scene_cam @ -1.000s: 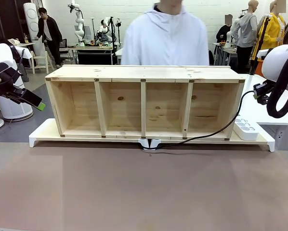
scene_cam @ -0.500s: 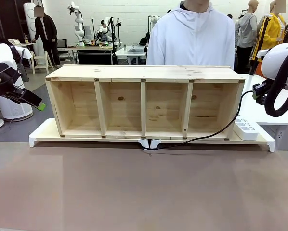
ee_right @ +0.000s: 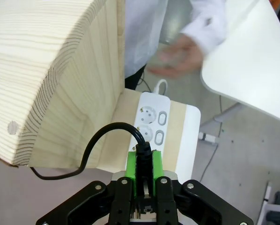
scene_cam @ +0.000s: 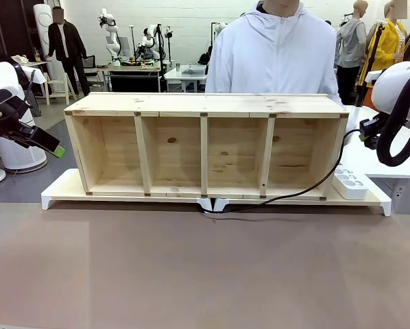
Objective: Perform cable management.
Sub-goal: Release the Power Cable when the human grasps it.
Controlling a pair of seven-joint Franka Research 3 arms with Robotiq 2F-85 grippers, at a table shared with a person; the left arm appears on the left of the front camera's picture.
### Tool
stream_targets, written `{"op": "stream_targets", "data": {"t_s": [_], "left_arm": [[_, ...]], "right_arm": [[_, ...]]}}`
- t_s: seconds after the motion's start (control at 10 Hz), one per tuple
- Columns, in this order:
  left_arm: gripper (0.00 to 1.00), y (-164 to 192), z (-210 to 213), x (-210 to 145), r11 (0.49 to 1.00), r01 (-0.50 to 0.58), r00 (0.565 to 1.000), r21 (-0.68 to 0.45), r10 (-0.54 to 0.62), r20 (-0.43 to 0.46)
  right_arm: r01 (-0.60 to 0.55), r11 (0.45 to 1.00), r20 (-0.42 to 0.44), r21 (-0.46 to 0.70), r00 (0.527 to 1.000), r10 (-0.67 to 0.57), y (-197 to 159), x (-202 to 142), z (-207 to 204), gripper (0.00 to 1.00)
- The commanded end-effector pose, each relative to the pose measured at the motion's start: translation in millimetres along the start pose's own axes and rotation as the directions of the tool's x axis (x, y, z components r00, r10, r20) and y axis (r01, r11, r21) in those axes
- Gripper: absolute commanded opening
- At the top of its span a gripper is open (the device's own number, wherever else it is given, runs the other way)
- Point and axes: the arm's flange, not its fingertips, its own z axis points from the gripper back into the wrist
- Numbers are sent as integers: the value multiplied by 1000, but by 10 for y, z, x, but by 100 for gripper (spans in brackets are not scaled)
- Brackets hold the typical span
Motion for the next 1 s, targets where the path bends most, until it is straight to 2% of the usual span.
{"op": "stream_targets", "data": {"t_s": [0.0,0.9], "left_arm": [[100,-2,-1,1,1000,-14,1000,-5,14,1],[100,-2,-1,1,1000,-14,1000,-5,14,1]], "right_arm": [[0,1000,1,-7,1000,0,6,7,21,16],[0,1000,1,-7,1000,0,6,7,21,16]]}}
